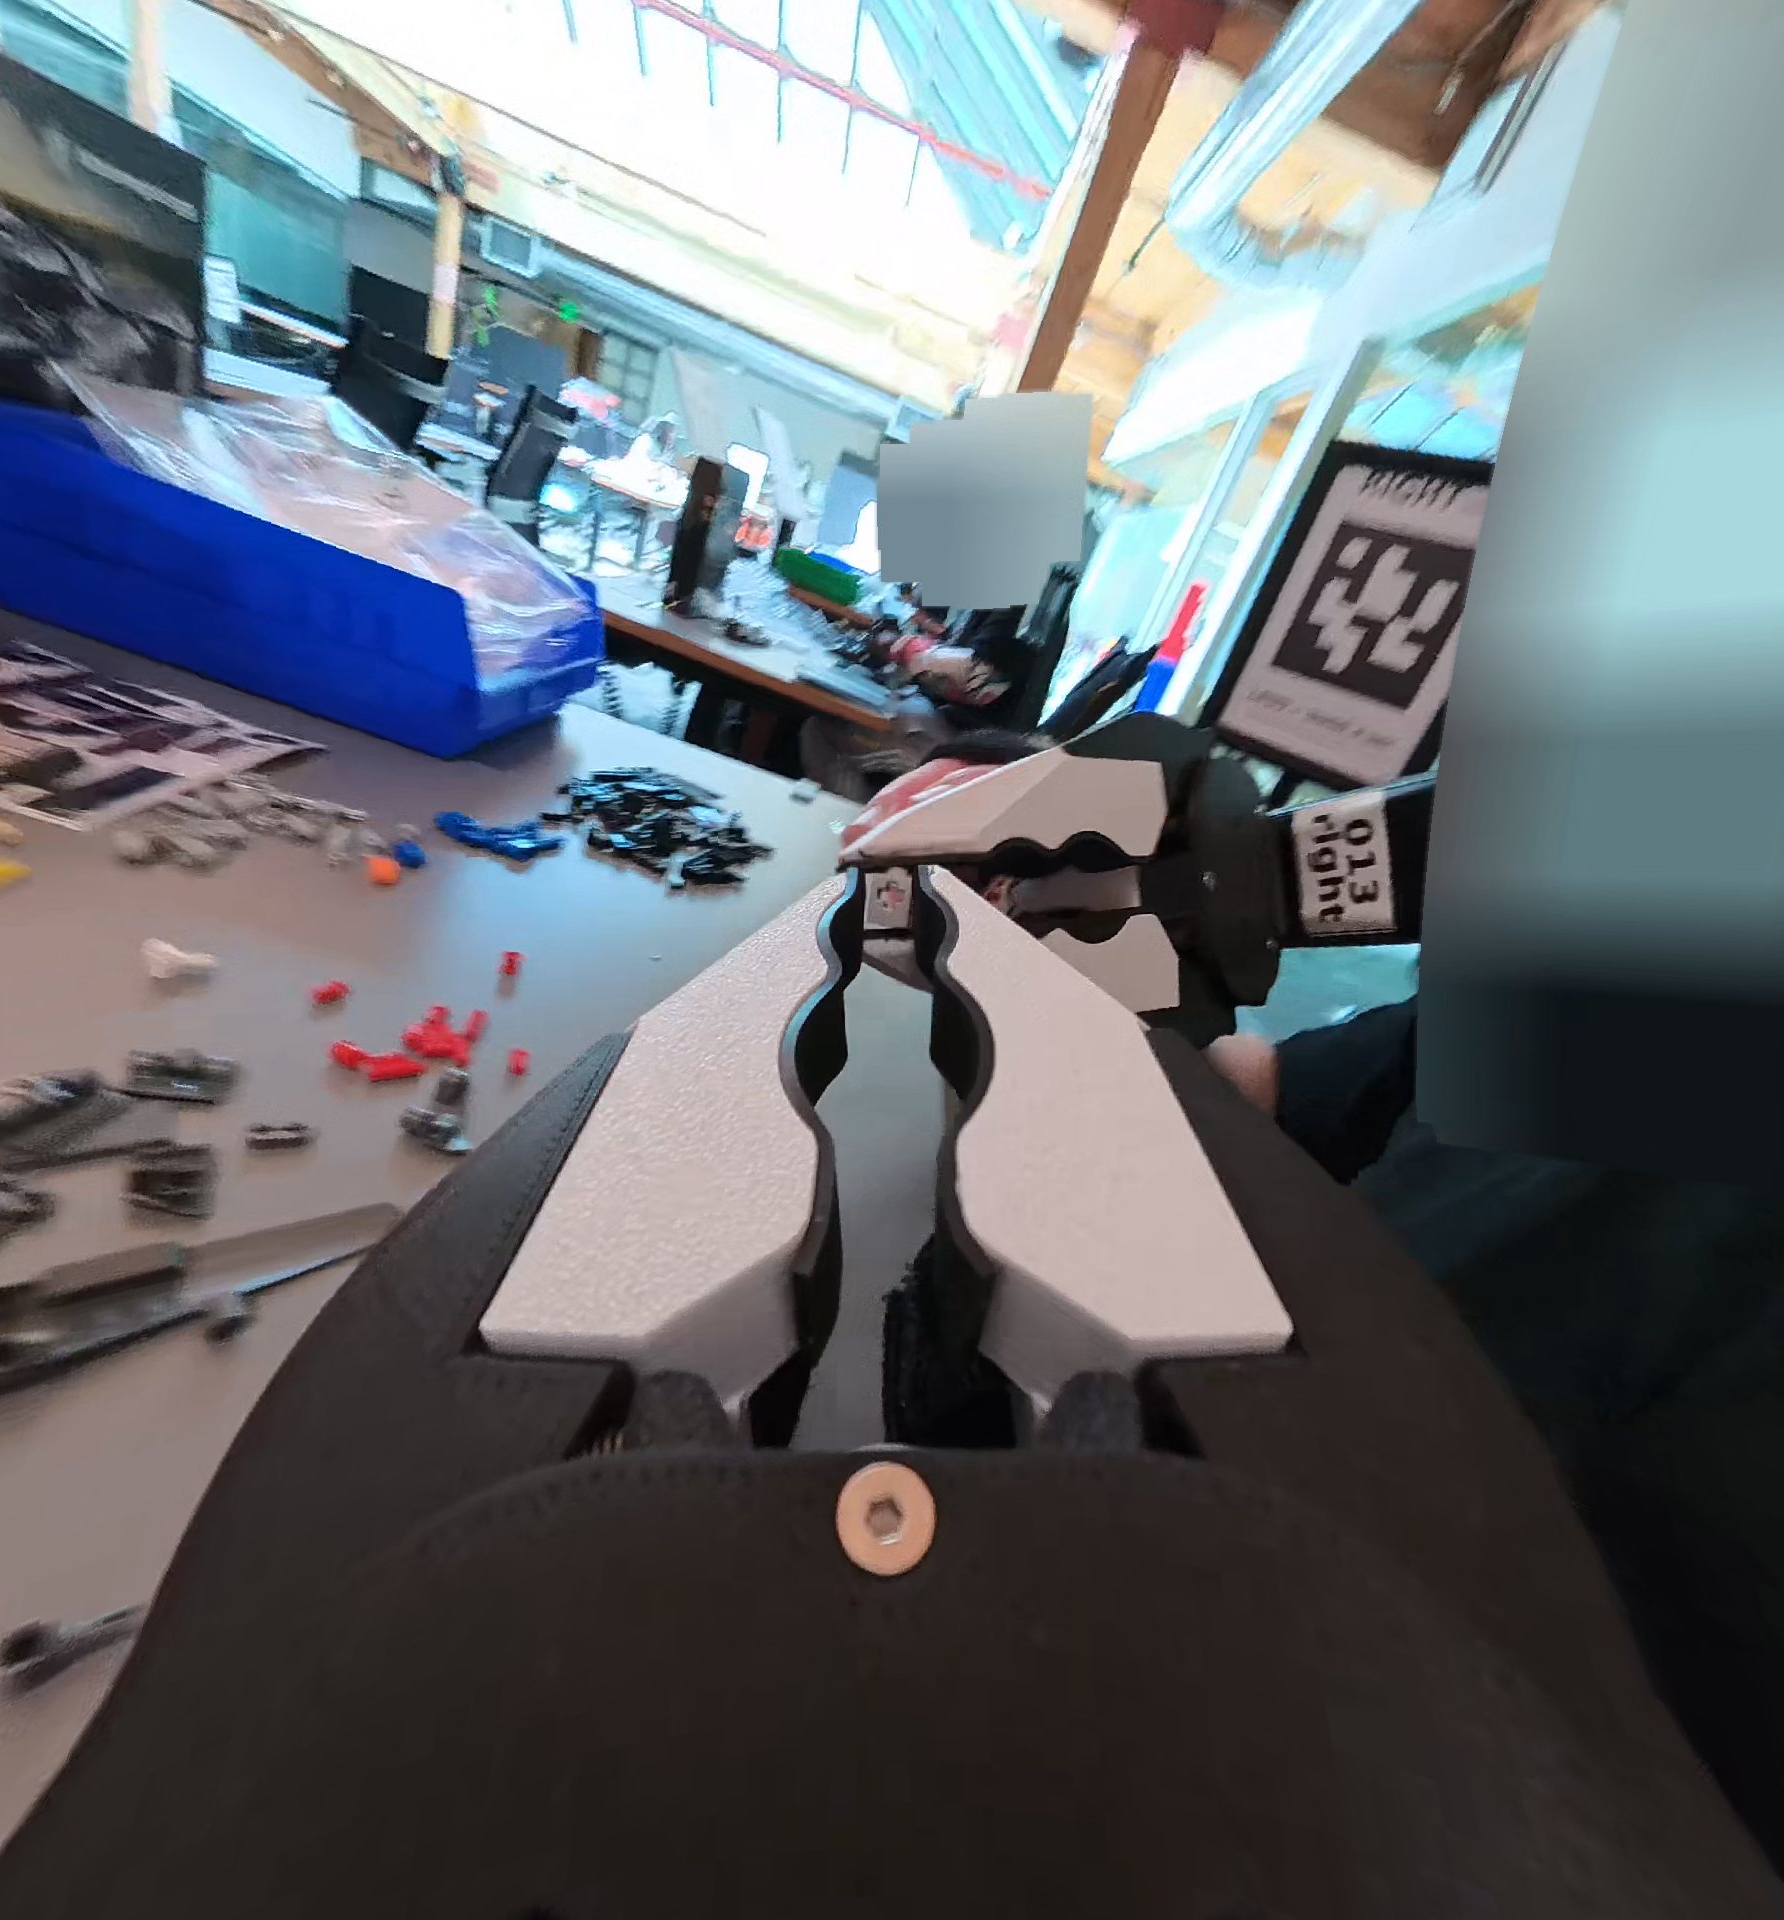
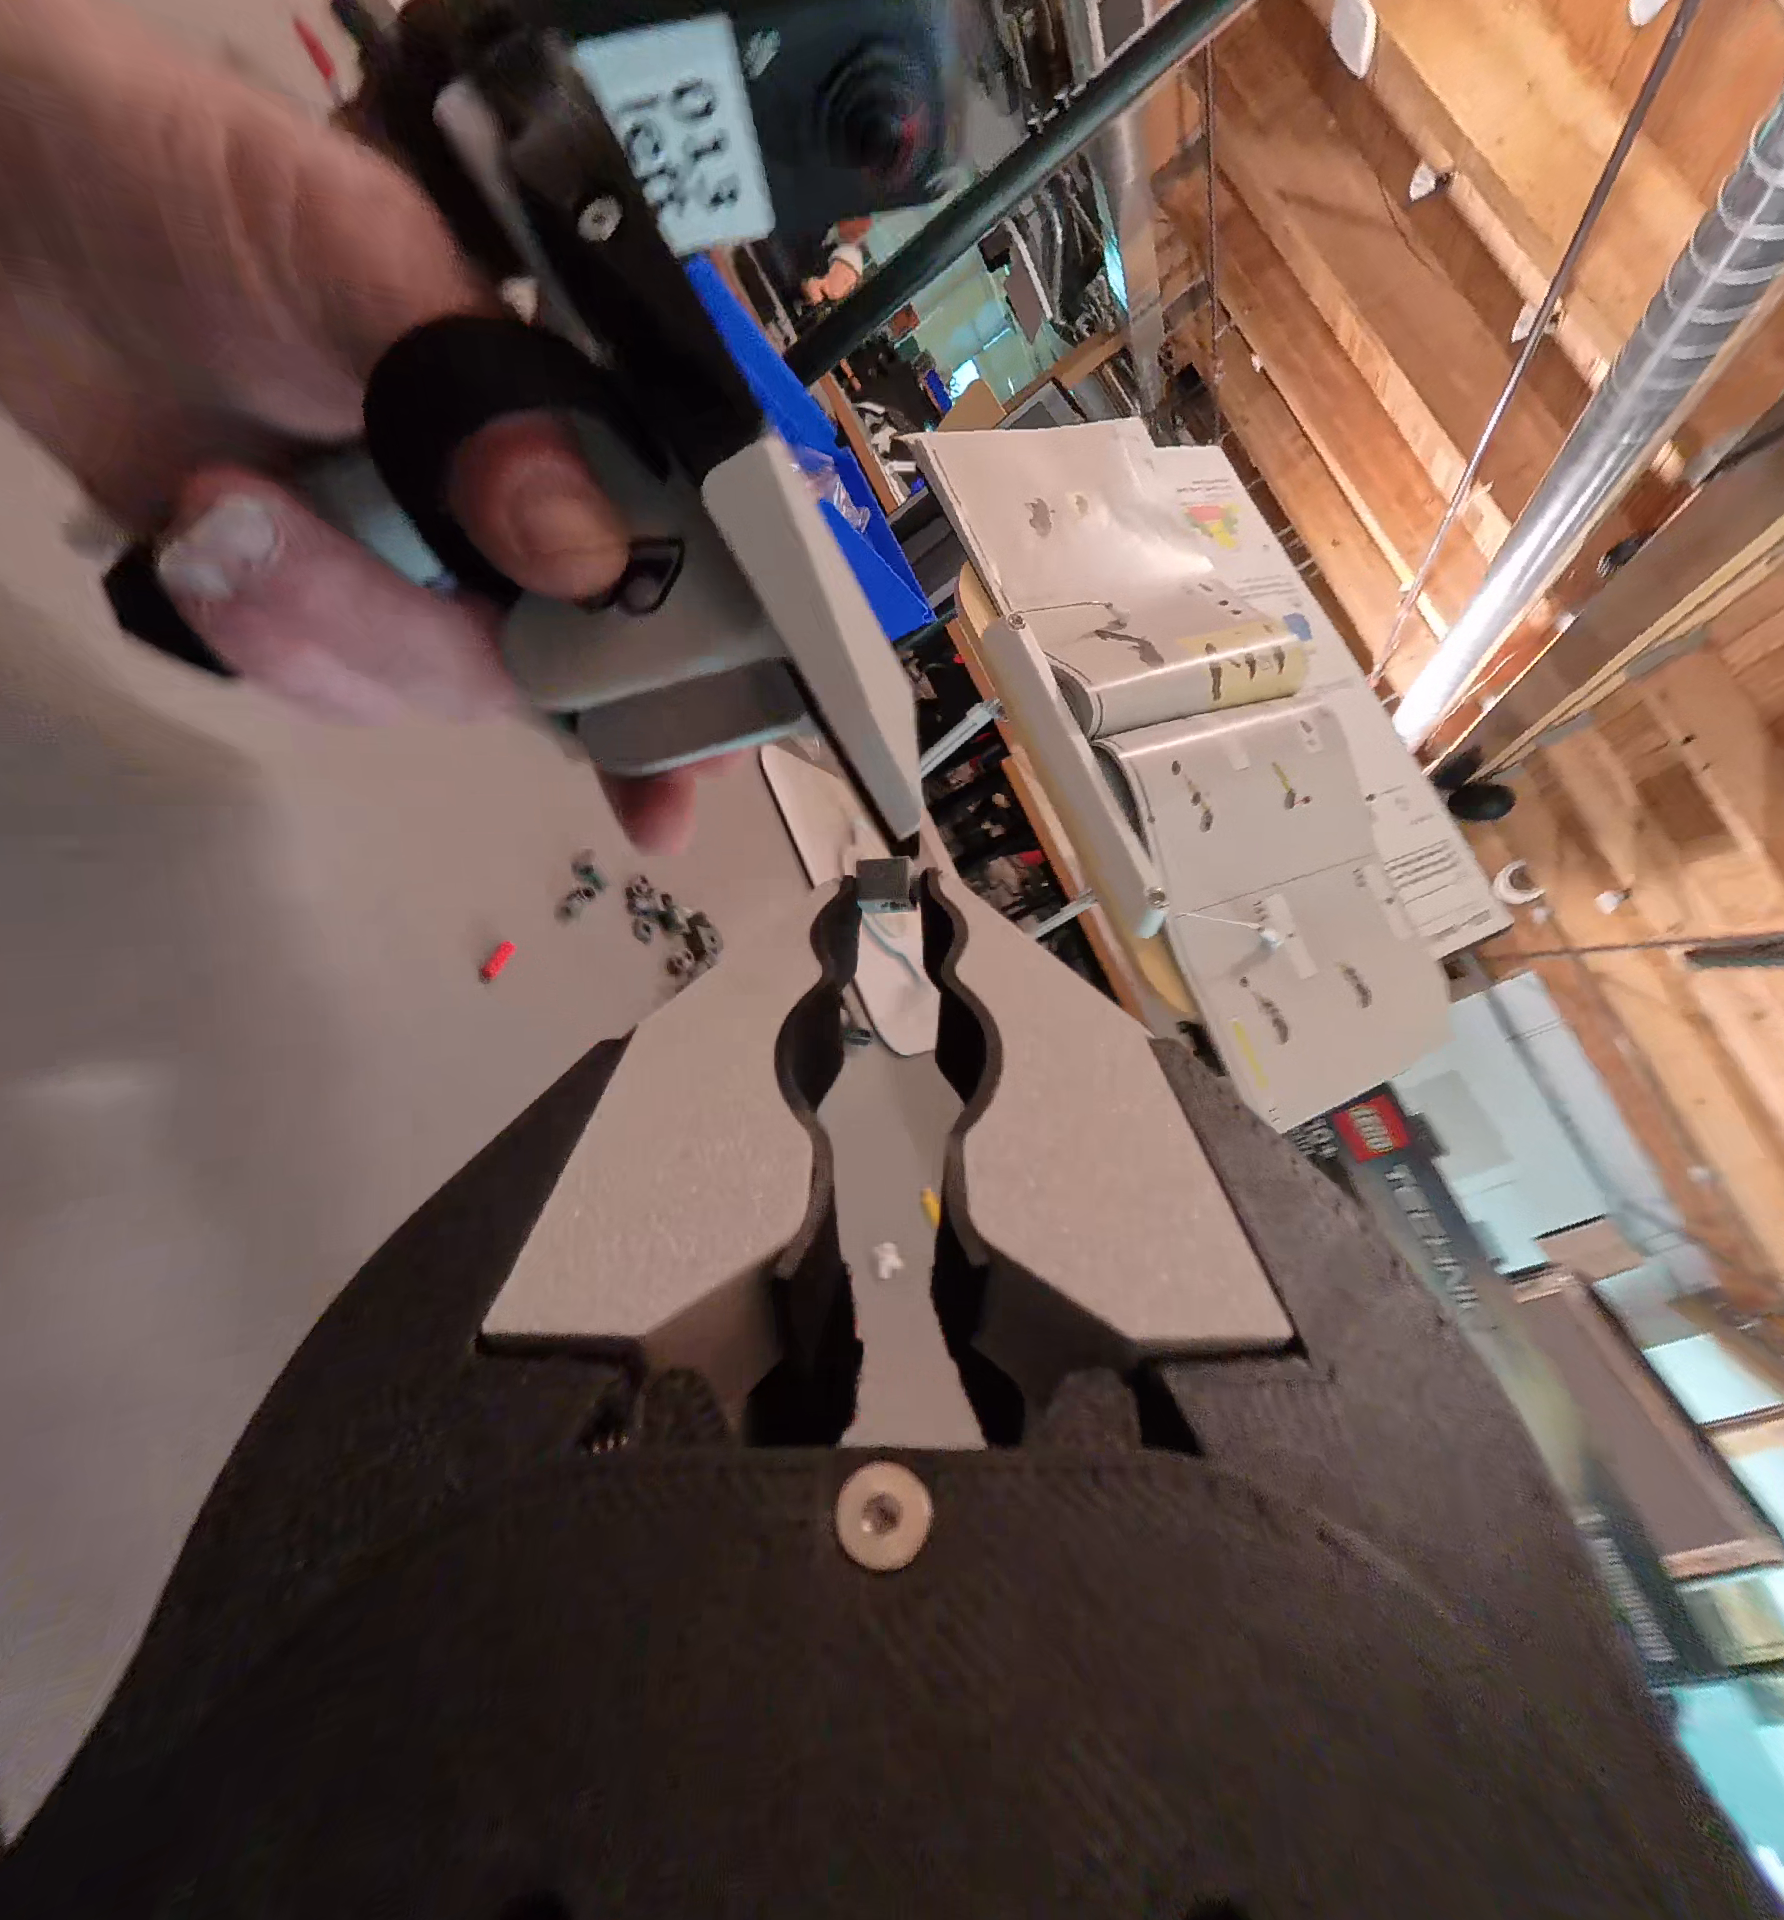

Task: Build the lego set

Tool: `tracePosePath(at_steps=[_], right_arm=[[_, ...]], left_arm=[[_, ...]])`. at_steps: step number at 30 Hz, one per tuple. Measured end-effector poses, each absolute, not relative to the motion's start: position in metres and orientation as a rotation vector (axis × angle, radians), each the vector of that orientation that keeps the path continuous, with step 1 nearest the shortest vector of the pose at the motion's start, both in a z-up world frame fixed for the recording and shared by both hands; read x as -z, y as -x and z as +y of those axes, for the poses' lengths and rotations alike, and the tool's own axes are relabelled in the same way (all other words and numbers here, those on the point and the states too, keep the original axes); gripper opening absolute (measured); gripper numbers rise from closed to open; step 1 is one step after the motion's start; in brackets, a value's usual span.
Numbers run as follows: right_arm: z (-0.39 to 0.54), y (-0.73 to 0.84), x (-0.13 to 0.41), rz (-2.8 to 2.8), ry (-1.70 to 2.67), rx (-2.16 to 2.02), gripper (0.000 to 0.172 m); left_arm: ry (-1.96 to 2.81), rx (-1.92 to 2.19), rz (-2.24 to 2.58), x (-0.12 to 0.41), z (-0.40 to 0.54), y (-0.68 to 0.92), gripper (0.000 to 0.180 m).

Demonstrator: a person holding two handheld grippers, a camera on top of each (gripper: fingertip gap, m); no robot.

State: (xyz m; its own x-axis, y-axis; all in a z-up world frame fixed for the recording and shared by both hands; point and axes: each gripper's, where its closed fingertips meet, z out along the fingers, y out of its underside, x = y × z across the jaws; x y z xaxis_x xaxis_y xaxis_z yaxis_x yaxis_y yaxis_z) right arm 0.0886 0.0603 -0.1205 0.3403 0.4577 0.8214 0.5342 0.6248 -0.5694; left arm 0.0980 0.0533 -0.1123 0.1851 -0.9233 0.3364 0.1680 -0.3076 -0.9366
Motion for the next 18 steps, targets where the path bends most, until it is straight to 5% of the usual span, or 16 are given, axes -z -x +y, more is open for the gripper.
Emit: tracePosePath(at_steps=[18], right_arm=[[0.065,-0.087,0.131,-1.464,0.854,0.248,0.009]], left_arm=[[1.621,1.058,1.118,0.12,0.057,-0.093,0.008]])
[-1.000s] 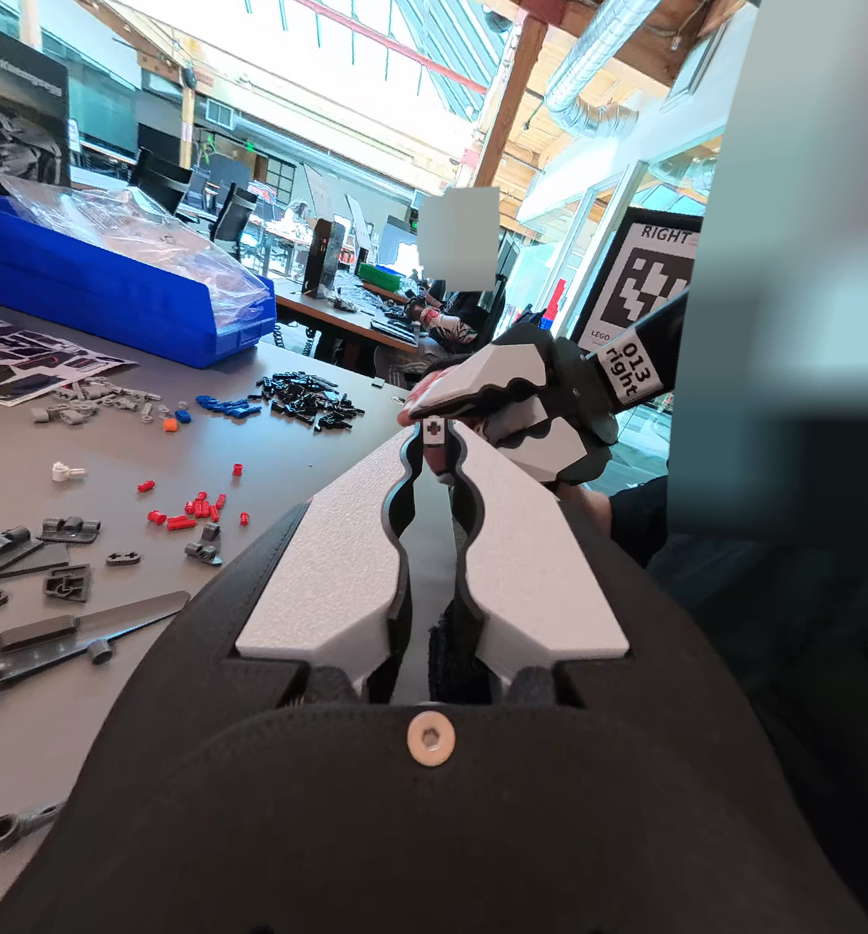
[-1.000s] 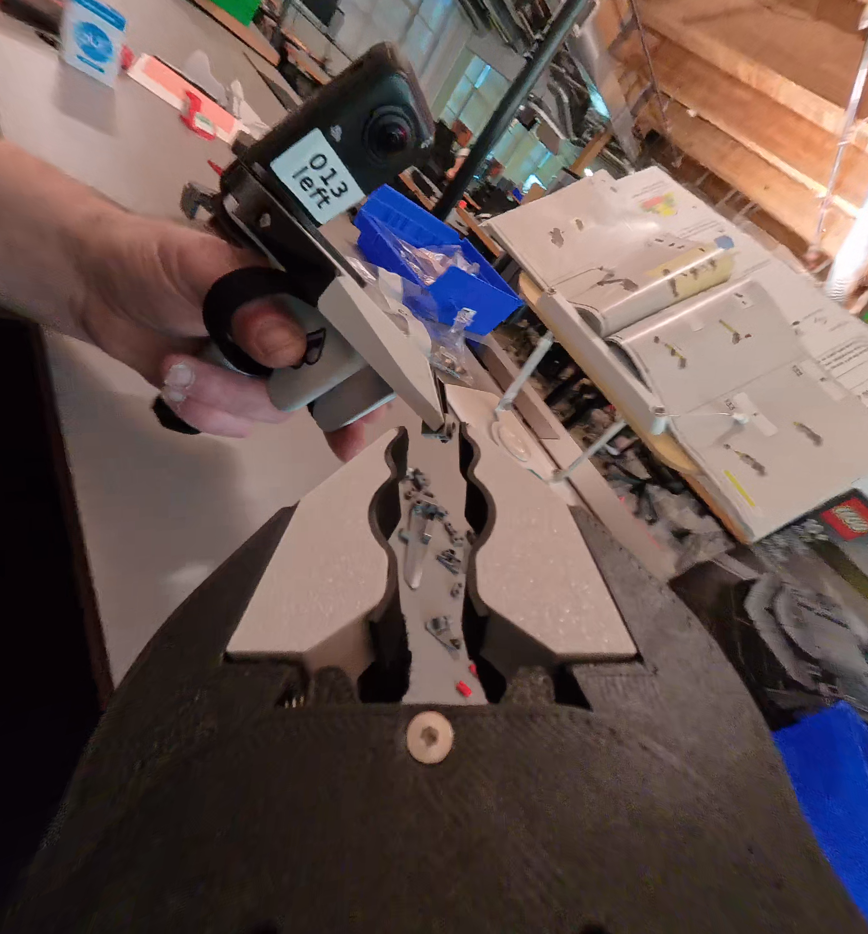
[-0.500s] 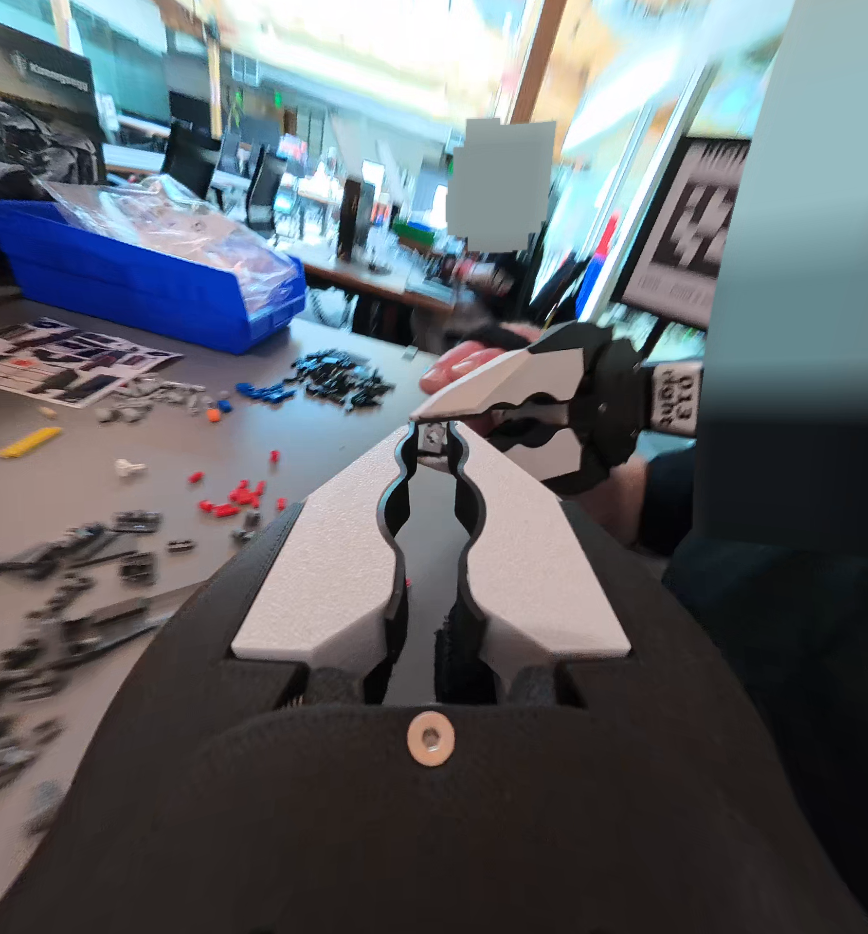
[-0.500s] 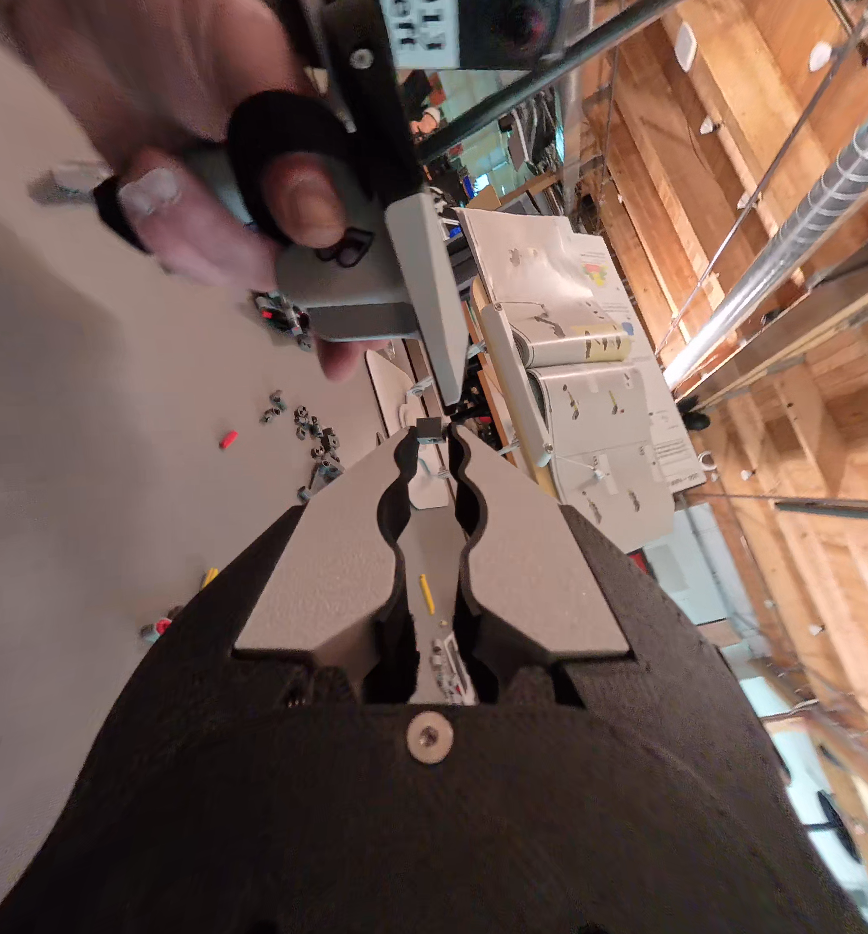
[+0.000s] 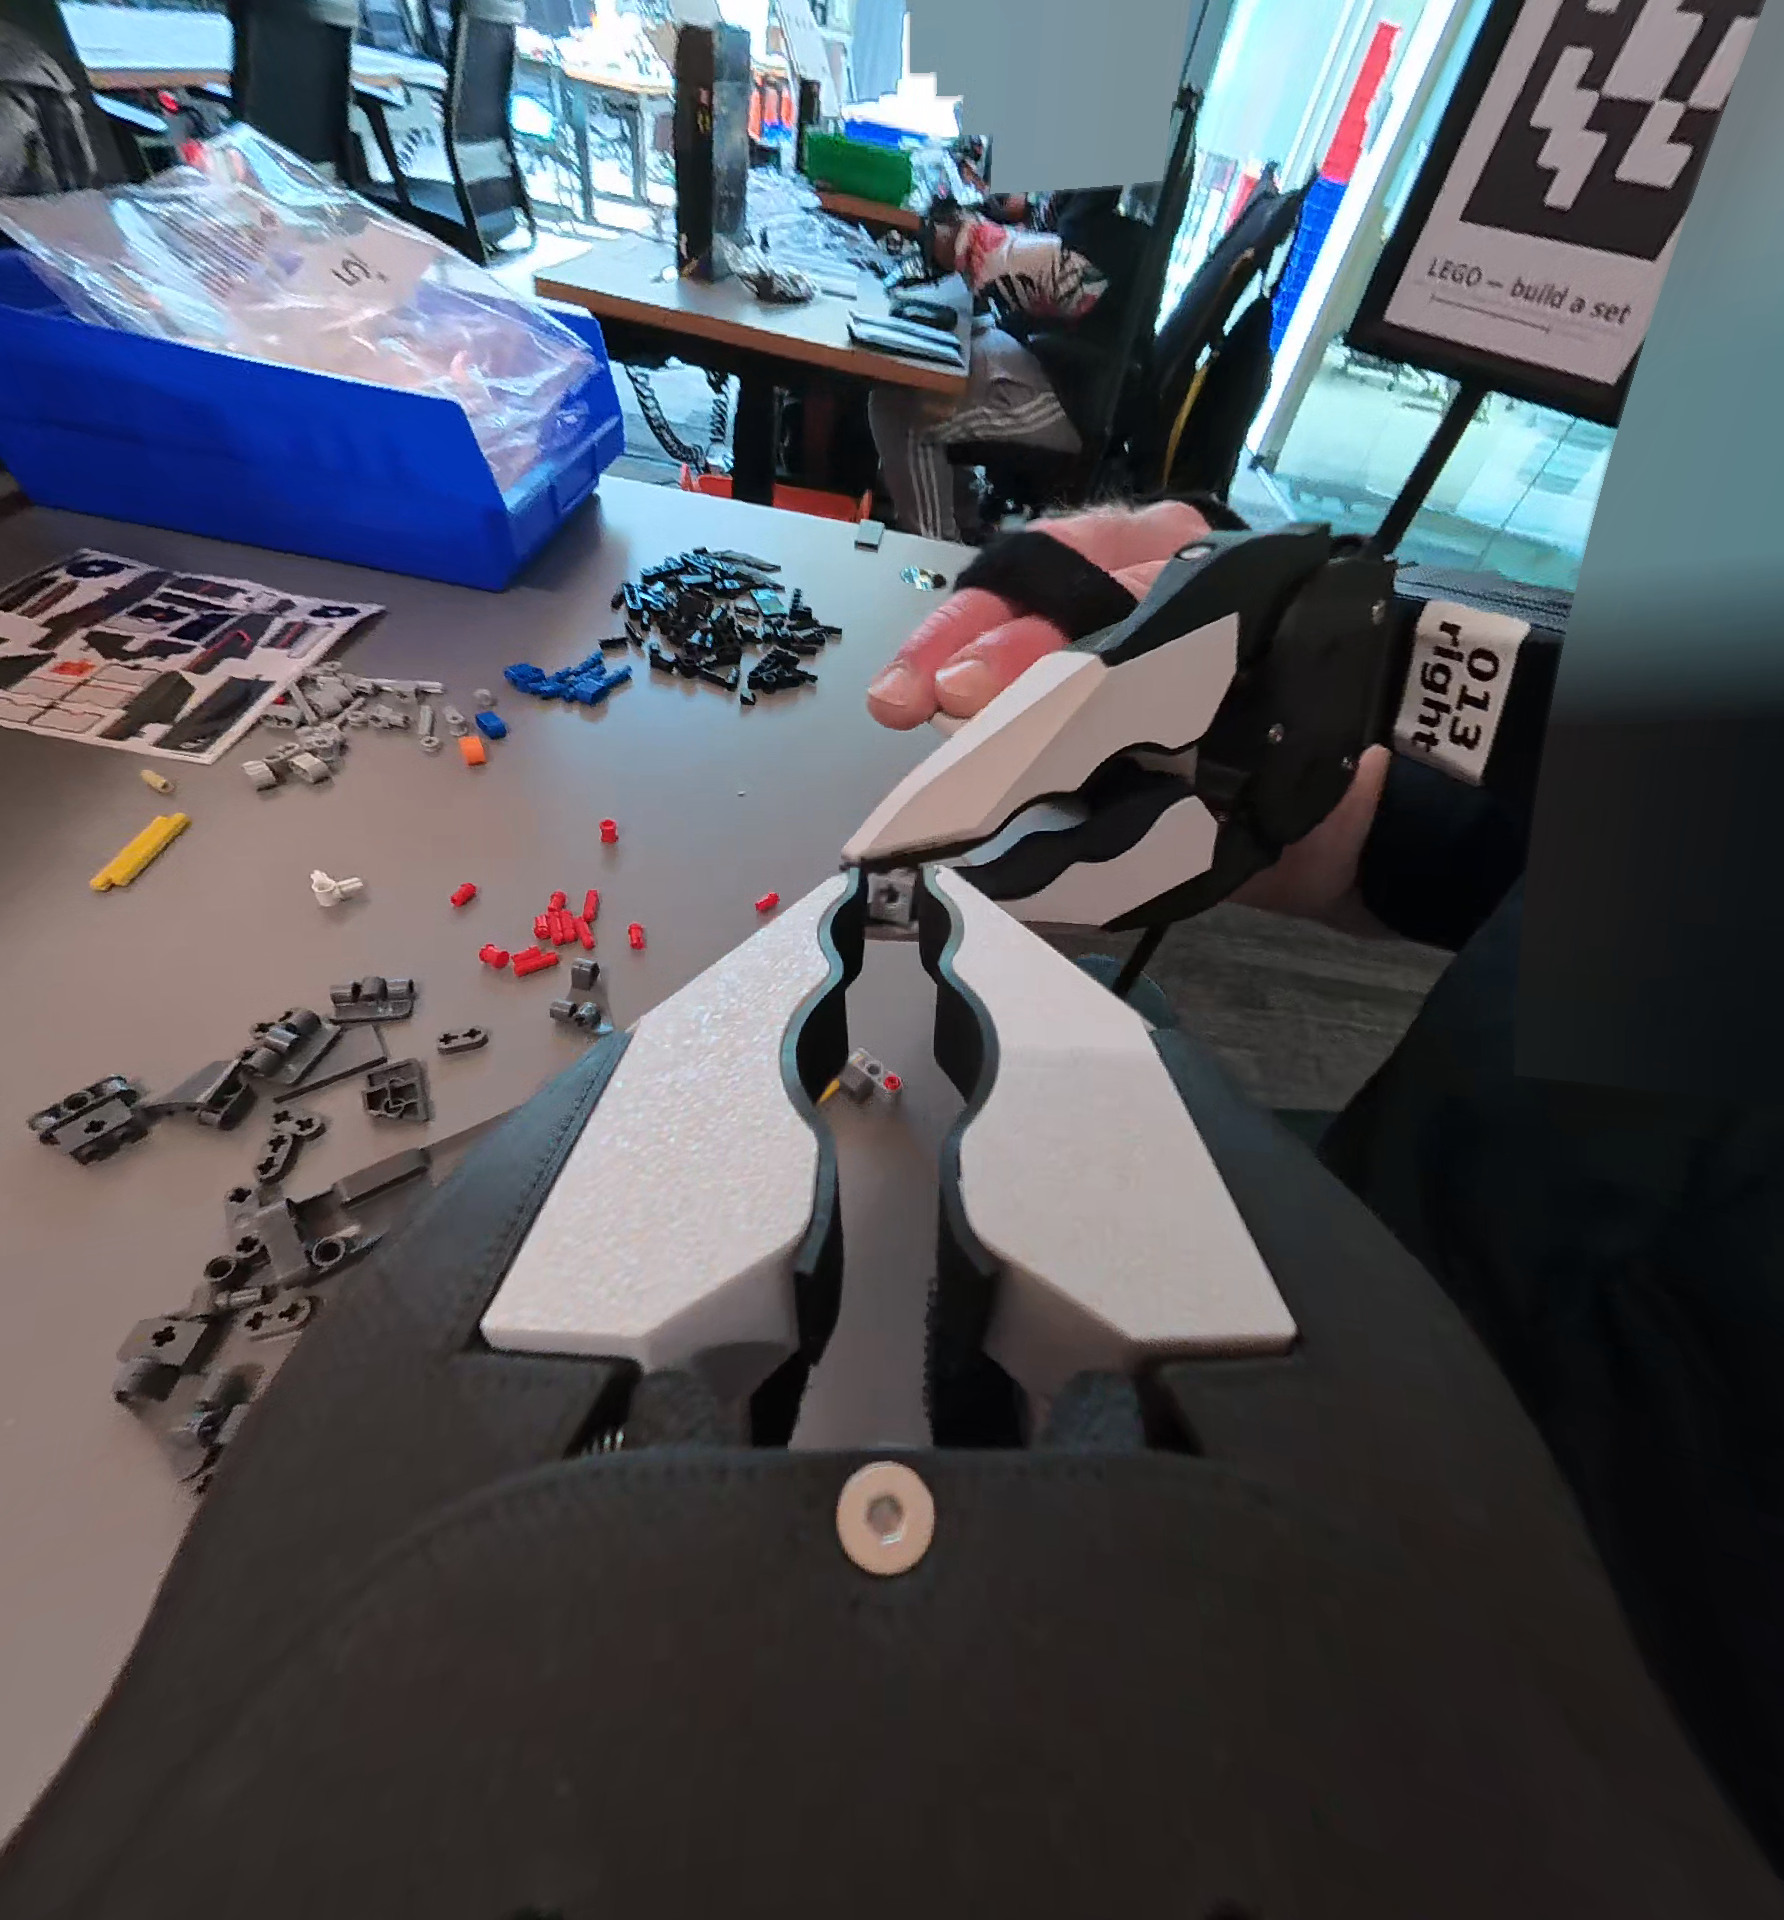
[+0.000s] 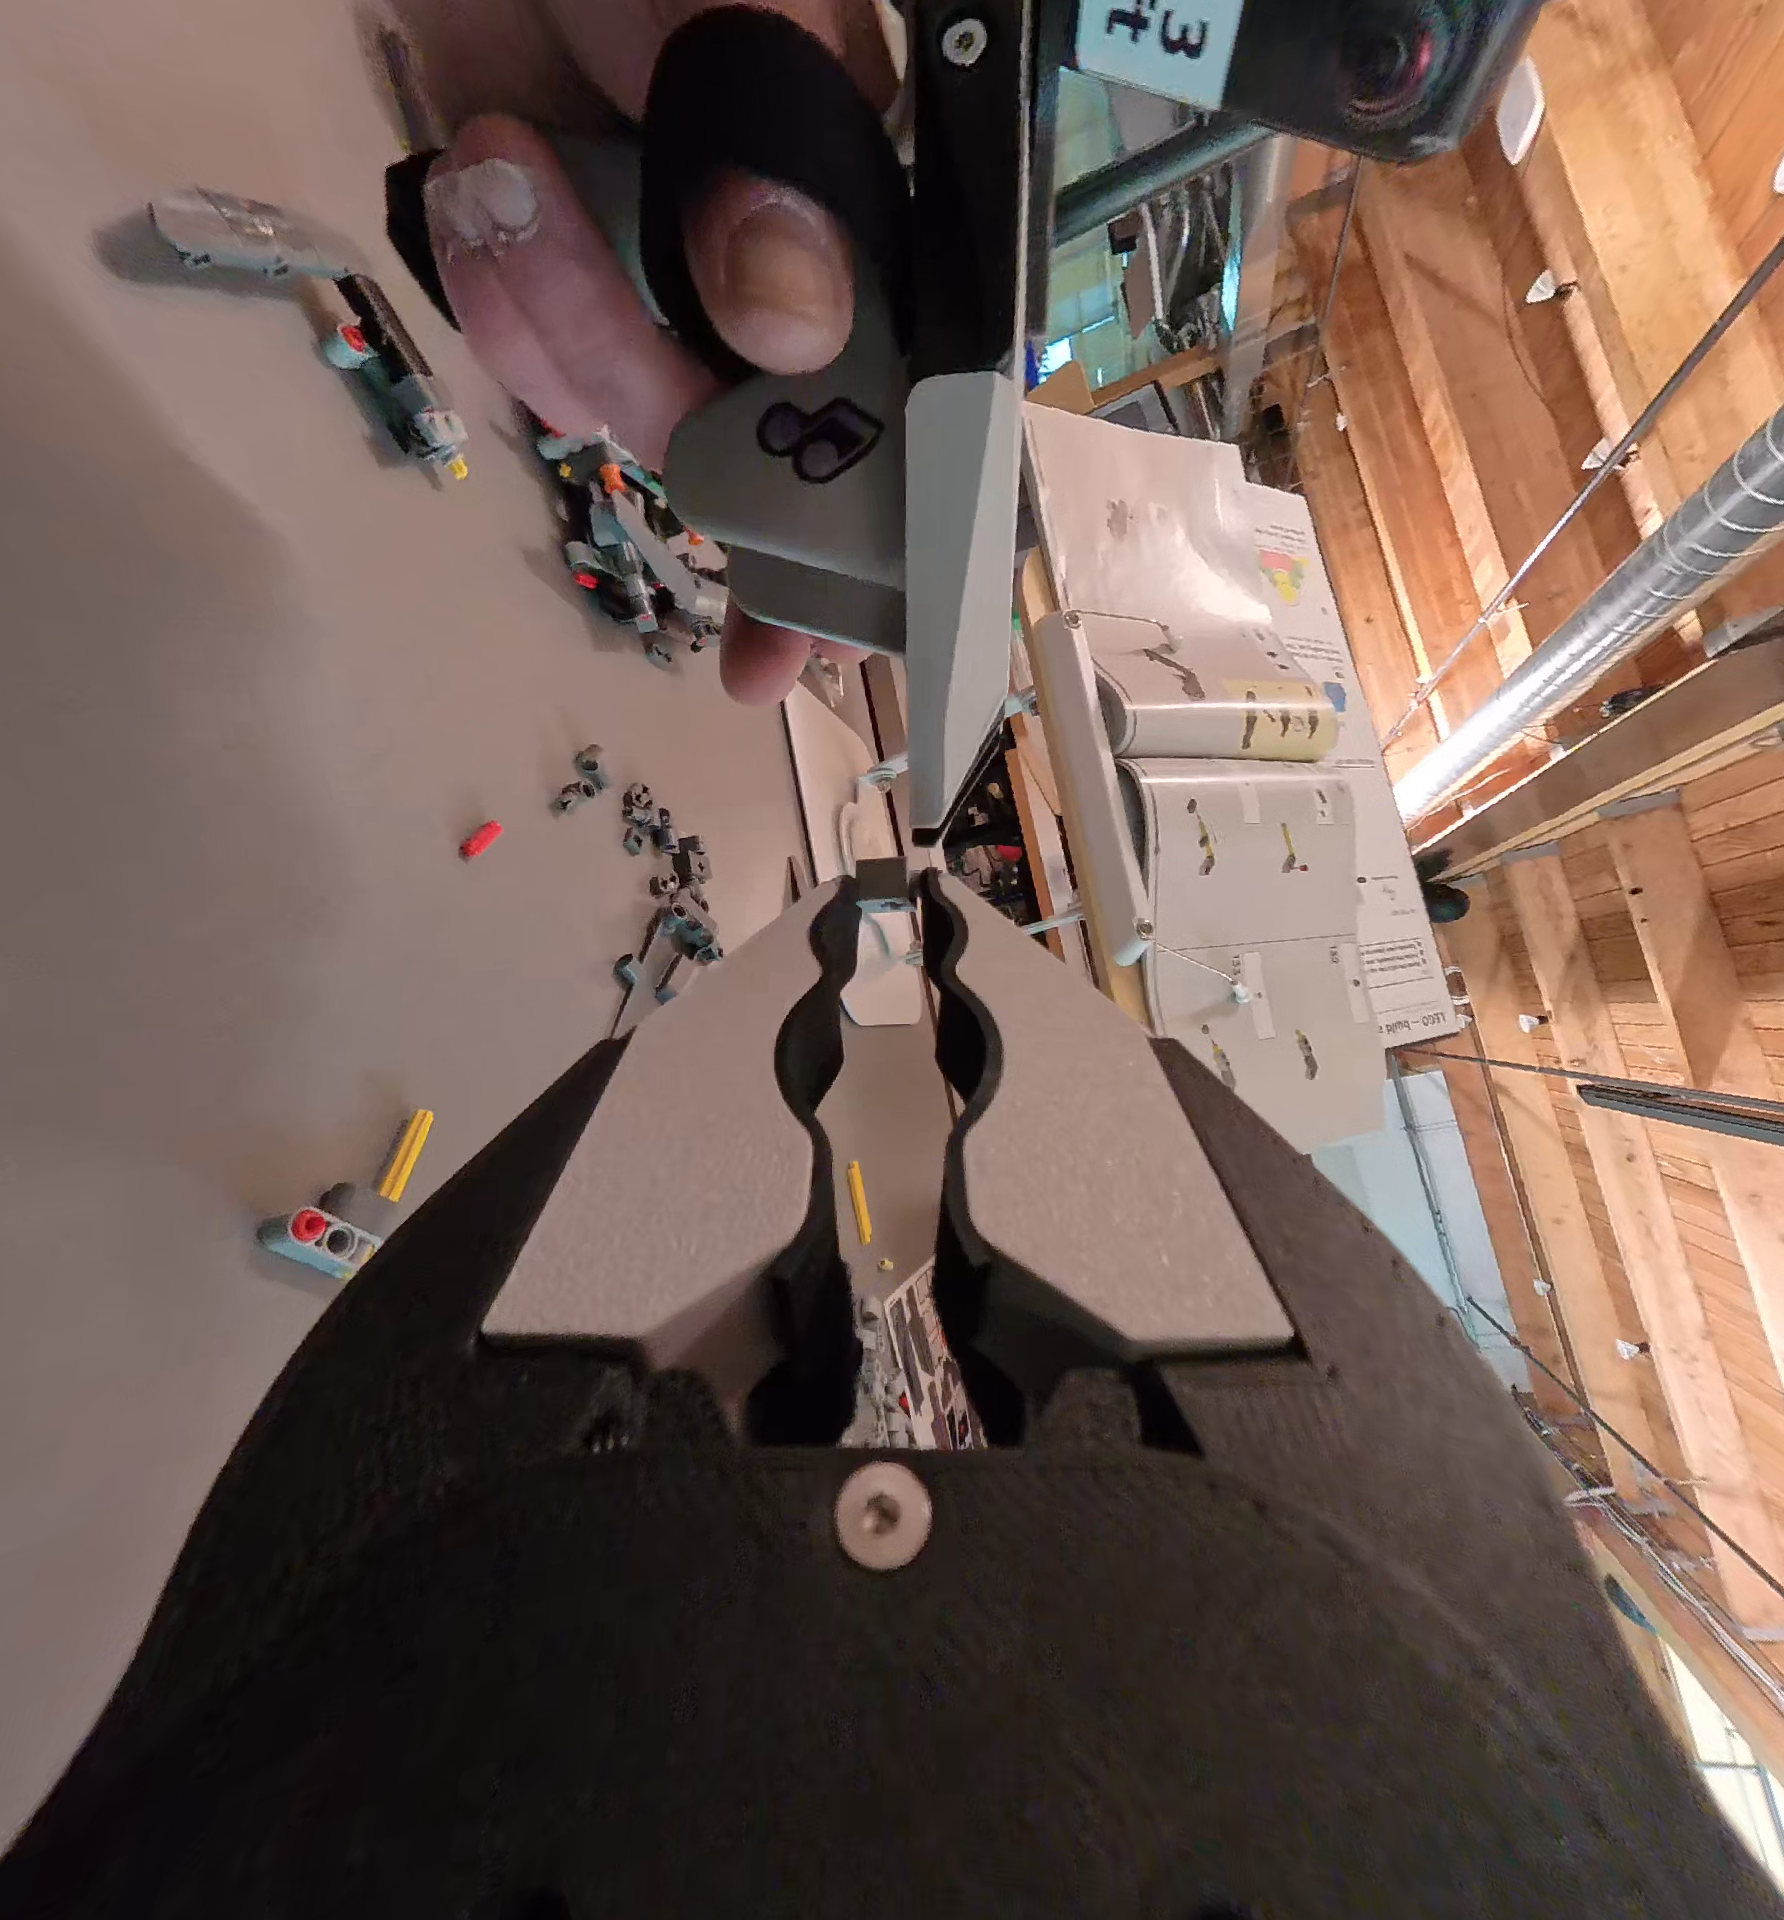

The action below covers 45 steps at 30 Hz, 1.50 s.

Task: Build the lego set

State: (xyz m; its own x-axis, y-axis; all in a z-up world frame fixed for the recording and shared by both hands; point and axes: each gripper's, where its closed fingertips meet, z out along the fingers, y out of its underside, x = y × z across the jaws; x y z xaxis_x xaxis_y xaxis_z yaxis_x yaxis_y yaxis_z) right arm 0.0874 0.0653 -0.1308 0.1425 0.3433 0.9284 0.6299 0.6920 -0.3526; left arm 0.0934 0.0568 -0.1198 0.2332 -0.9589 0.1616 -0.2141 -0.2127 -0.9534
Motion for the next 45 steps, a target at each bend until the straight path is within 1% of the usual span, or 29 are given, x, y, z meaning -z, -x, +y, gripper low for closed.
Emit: tracePosePath(at_steps=[6,9,17,21,23,26,27,29,30,32,34,35,40,45], right_arm=[[0.067,-0.085,0.138,-1.481,0.832,0.281,0.009],[0.065,-0.084,0.136,-1.467,0.823,0.278,0.009],[0.067,-0.081,0.141,-1.476,0.848,0.255,0.009],[0.069,-0.081,0.15,-1.504,0.866,0.258,0.011],[0.068,-0.082,0.154,-1.521,0.905,0.202,0.019],[0.071,-0.088,0.158,-1.522,1.018,0.084,0.021],[0.07,-0.09,0.156,-1.505,1.07,-0.005,0.018],[0.073,-0.096,0.152,-1.445,1.223,-0.202,0.018],[0.078,-0.1,0.149,-1.393,1.29,-0.266,0.013],[0.079,-0.102,0.147,-1.326,1.408,-0.441,0.016],[0.077,-0.097,0.147,-1.232,1.515,-0.631,0.01],[0.078,-0.095,0.15,-1.19,1.564,-0.687,0.013],[0.086,-0.089,0.152,-0.997,1.664,-0.917,0.015],[0.089,-0.08,0.159,-0.918,1.696,-0.983,0.014]], left_arm=[[1.684,1.09,1.164,0.132,0.055,-0.095,0.011],[1.701,1.041,1.155,0.135,0.061,-0.094,0.016],[1.726,1.063,1.15,0.144,0.06,-0.098,0.01],[1.727,0.997,1.164,0.153,0.063,-0.097,0.006],[1.715,0.953,1.177,0.155,0.064,-0.097,0.006],[1.646,0.74,1.252,0.159,0.068,-0.095,0.006],[1.62,0.682,1.266,0.159,0.069,-0.094,0.006],[1.584,0.595,1.278,0.16,0.071,-0.094,0.006],[1.557,0.515,1.288,0.16,0.075,-0.092,0.006],[1.486,0.32,1.305,0.16,0.082,-0.089,0.006],[1.394,0.088,1.338,0.16,0.088,-0.086,0.005],[1.355,0.002,1.348,0.16,0.09,-0.086,0.005],[1.203,-0.291,1.377,0.162,0.096,-0.086,0.005],[1.134,-0.423,1.387,0.164,0.097,-0.084,0.005]])
